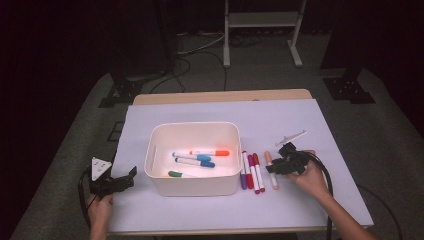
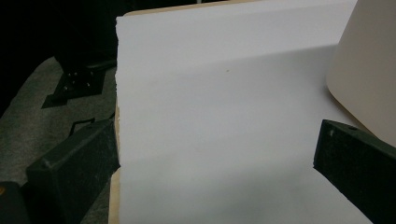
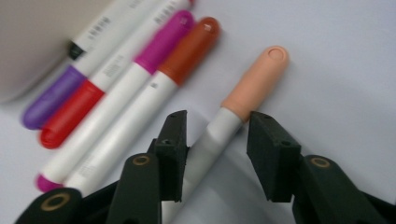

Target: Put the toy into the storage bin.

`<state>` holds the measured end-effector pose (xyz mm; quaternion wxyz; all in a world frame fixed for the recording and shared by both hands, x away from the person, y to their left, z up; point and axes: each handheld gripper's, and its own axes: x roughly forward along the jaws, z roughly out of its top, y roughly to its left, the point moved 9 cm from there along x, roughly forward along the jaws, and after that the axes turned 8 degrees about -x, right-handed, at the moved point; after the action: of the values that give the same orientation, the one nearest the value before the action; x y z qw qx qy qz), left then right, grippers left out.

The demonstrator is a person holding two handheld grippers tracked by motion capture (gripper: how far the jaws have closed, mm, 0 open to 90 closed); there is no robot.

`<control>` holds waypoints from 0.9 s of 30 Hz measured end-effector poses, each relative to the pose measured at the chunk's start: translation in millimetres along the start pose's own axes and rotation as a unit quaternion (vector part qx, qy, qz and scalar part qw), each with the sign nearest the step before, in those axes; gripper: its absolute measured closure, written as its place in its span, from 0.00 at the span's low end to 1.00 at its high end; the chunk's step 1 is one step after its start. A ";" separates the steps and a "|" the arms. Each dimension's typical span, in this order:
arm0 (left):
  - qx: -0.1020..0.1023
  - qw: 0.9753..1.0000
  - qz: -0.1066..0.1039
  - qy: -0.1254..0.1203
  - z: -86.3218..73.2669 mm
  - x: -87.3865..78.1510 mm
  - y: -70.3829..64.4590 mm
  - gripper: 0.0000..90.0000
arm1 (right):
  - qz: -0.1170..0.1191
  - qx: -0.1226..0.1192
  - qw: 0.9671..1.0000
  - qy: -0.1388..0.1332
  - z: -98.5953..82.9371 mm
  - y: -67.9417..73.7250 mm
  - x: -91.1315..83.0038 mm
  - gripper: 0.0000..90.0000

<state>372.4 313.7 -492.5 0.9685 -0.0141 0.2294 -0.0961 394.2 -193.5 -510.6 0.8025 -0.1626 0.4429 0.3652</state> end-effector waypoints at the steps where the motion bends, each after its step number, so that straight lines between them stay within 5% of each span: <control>1: 0.000 1.000 0.000 0.001 -0.1 0.0 0.1 0.00 | -0.011 0.000 1.000 0.005 -2.3 -2.8 -0.6 0.67; 7: 0.000 1.000 0.000 0.000 -0.1 0.0 0.0 0.00 | -0.045 -0.001 0.999 0.016 -9.4 -11.0 -5.0 0.79; 13: 0.000 1.000 0.000 0.001 -0.2 0.0 0.2 0.00 | -0.051 -0.001 0.999 0.017 -9.7 -13.2 -5.1 0.84; 27: 0.000 1.000 0.001 0.001 -0.2 0.0 0.2 0.00 | 0.040 0.036 0.998 -0.015 0.5 4.3 -22.7 0.84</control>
<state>372.4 313.9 -492.7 0.9683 -0.0135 0.2306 -0.0952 383.7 -200.4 -491.3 0.7992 -0.1104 0.4496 0.3833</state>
